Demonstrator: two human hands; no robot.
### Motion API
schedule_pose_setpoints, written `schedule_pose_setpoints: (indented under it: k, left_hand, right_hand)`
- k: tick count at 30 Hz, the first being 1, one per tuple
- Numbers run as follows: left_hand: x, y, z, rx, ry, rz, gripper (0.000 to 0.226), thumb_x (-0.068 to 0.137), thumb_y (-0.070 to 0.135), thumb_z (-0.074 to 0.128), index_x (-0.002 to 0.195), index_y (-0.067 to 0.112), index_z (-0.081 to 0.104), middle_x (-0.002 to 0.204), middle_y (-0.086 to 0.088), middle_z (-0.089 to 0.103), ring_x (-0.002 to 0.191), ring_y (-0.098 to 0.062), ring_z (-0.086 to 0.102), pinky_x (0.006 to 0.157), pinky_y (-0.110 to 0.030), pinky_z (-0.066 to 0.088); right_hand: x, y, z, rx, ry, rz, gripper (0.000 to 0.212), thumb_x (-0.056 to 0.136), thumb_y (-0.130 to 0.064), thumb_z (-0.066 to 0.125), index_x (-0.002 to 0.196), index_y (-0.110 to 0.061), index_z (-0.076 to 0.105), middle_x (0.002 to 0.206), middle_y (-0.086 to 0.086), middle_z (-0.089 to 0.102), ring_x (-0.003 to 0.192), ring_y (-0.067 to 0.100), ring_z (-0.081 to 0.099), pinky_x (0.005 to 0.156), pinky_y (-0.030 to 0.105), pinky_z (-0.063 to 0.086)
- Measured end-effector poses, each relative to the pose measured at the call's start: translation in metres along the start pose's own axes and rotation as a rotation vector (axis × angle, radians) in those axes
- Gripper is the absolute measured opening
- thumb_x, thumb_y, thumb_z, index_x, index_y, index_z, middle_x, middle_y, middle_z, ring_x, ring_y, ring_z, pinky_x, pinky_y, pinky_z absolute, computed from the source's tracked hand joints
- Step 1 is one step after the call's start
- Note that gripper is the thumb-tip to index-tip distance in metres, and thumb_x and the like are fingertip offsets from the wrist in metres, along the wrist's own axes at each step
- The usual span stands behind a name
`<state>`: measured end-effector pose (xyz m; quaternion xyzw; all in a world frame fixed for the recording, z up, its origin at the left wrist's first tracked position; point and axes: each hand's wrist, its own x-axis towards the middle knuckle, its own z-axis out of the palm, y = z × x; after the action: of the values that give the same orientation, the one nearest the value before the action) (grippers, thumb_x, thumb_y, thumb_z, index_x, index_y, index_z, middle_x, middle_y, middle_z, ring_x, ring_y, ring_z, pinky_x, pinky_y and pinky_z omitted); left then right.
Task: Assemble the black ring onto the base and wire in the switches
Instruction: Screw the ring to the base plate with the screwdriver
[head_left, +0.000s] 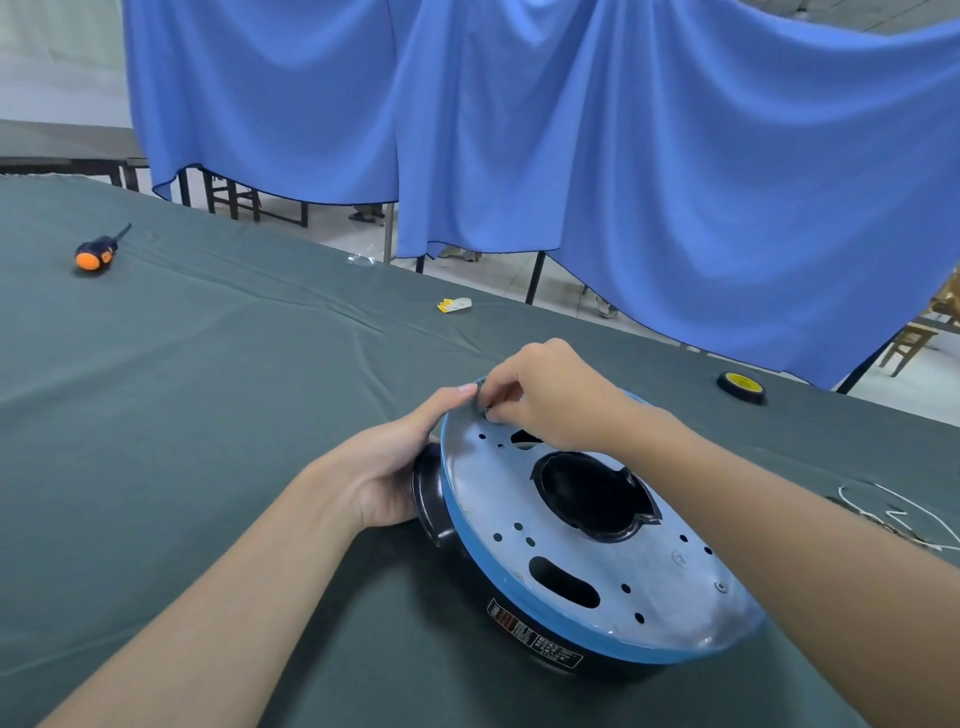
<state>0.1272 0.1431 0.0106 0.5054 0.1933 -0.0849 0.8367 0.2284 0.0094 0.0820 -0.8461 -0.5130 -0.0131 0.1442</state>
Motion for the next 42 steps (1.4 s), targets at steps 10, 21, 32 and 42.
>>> schedule_pose_setpoints:
  k: [10,21,32,42]
  left_hand:
    - [-0.002,0.001,0.001,-0.012,-0.015,-0.003,0.044,0.064,0.051,0.08,0.077,0.009,0.079,0.088,-0.011,0.074,0.069,-0.026,0.071,0.057,-0.033,0.057]
    - [-0.002,0.0,0.0,-0.005,-0.001,-0.011,0.049,0.061,0.052,0.081,0.082,0.008,0.079,0.094,-0.012,0.074,0.072,-0.027,0.071,0.058,-0.034,0.057]
    - [-0.001,0.0,-0.001,0.004,-0.007,-0.002,0.046,0.067,0.054,0.08,0.078,0.009,0.079,0.089,-0.011,0.075,0.07,-0.027,0.072,0.059,-0.033,0.058]
    - [-0.004,0.0,0.003,0.023,0.033,0.022,0.042,0.061,0.05,0.08,0.076,0.011,0.076,0.084,-0.01,0.073,0.063,-0.027,0.069,0.055,-0.031,0.056]
  right_hand:
    - [0.005,-0.001,-0.006,-0.012,-0.055,0.023,0.015,0.086,-0.013,0.065,0.093,-0.019,0.076,0.069,-0.016,0.059,0.085,0.012,0.054,0.082,0.037,0.053]
    - [0.011,-0.004,-0.001,-0.136,-0.12,0.096,0.024,0.089,-0.031,0.064,0.073,-0.012,0.065,0.079,0.01,0.059,0.083,0.03,0.056,0.071,0.04,0.052]
    - [0.002,-0.007,-0.005,-0.091,-0.136,0.041,0.016,0.085,-0.013,0.059,0.091,-0.023,0.071,0.087,0.002,0.067,0.09,0.022,0.058,0.081,0.041,0.053]
    - [-0.004,0.007,-0.003,-0.214,0.06,0.104,0.051,0.094,-0.05,0.048,0.053,-0.021,0.039,0.062,0.001,0.043,0.066,0.026,0.046,0.05,0.028,0.024]
